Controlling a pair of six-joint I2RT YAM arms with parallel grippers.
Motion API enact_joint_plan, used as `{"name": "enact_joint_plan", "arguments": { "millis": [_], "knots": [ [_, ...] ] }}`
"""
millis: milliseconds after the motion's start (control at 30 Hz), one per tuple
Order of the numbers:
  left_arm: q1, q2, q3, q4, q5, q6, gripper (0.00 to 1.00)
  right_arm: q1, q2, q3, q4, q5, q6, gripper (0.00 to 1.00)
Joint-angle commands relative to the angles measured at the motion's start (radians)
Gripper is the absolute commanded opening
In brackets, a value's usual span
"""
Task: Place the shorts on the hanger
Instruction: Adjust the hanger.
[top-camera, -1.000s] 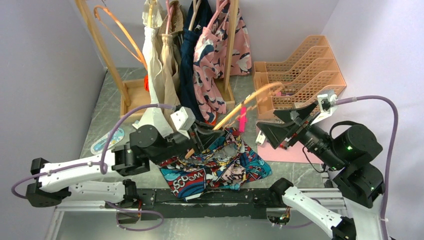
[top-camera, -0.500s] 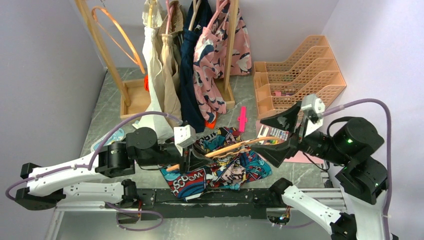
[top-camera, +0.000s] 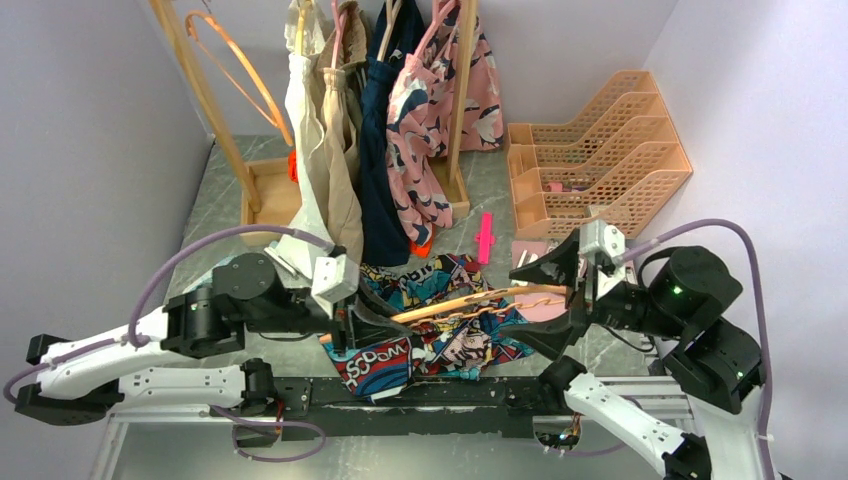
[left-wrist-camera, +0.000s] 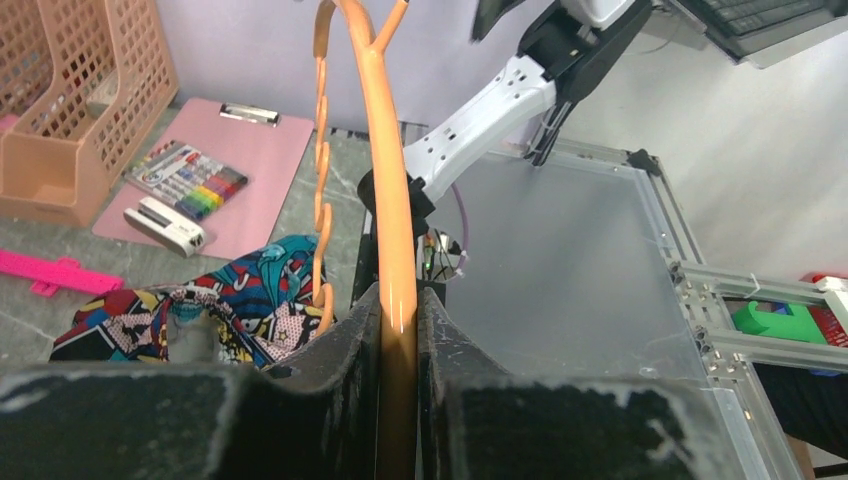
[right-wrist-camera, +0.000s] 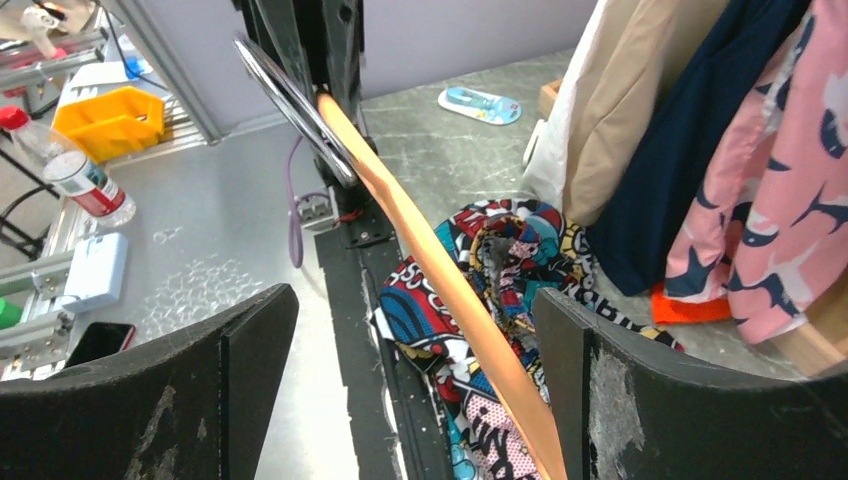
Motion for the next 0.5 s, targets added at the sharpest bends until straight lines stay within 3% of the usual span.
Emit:
{"name": "enact_joint_plan", "arguments": {
  "millis": [0,467],
  "knots": [
    [-0.004,-0.064,0.0,0.114,0.057,0.017,0.07,-0.001,0.002,-0.033,0.001,-0.055,-0.017,0.9],
    [-0.004,0.049,0.106,0.031,0.096,0.063,0.07,0.006,0.053,-0.034,0.131,-0.129,-0.011,0.78]
  ]
}}
